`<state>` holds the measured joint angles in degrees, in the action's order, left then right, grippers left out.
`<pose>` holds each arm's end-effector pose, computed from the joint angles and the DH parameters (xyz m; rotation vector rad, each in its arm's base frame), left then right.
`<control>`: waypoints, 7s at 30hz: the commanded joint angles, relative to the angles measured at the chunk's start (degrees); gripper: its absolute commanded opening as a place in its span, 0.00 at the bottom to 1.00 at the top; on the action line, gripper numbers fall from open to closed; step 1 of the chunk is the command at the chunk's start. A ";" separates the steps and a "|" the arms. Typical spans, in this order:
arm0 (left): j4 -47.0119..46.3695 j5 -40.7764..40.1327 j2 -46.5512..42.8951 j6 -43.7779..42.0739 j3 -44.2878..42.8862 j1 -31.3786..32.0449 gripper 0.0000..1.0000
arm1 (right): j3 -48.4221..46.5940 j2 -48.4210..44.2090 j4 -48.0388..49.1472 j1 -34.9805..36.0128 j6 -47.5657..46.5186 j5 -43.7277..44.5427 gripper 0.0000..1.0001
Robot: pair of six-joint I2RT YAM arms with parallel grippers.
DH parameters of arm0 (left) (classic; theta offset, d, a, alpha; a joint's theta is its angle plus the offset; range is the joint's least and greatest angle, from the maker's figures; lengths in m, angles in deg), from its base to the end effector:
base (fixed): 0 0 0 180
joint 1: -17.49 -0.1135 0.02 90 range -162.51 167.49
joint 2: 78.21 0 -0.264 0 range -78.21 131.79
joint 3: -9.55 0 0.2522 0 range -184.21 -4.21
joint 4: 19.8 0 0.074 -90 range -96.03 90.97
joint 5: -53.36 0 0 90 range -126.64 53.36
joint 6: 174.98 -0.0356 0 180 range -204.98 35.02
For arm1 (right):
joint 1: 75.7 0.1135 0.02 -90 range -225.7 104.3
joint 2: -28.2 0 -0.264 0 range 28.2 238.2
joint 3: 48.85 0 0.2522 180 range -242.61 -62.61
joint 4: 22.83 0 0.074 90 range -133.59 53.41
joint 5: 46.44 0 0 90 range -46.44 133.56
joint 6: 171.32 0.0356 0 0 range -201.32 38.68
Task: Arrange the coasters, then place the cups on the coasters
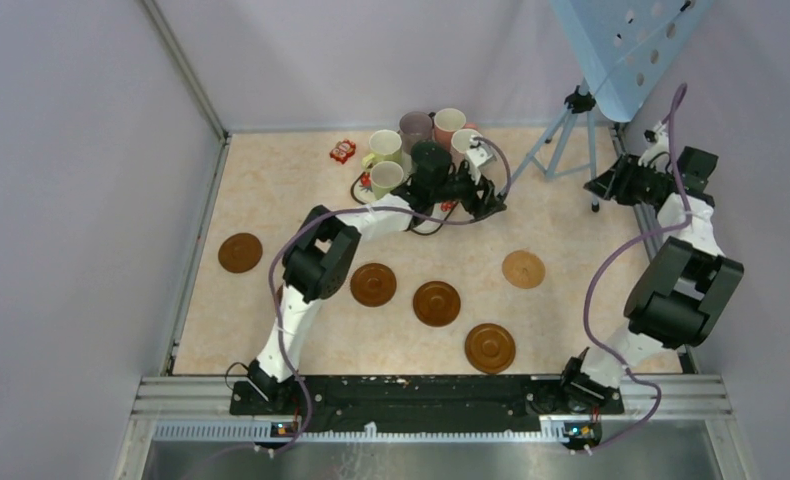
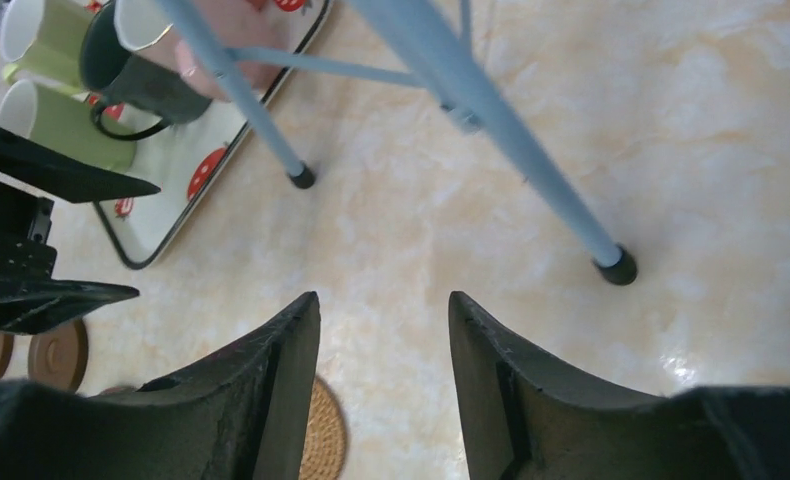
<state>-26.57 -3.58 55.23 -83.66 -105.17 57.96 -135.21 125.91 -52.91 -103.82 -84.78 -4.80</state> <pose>0.3997 -0.3665 0.2027 1.0183 1.5620 -1.0267 0.3441 -0.1537 0.2609 0.0319 2.0857 0.6323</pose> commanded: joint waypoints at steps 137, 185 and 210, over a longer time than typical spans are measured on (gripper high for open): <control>56.41 6.68 -50.18 -47.91 43.43 -24.31 0.98 | 23.98 -23.15 -10.53 47.75 -21.81 21.11 0.68; 26.59 -11.15 -39.89 -16.11 54.57 -20.03 0.45 | 15.97 3.37 4.06 63.98 -13.68 46.59 0.43; 35.13 -1.59 -44.85 -16.91 47.99 -22.60 0.83 | 9.29 -4.03 -0.91 63.19 -10.38 39.55 0.58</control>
<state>3.70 -9.92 15.52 -99.99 -54.05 36.70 -120.85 126.91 -51.57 -40.13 -96.67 37.27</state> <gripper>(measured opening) 0.820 0.571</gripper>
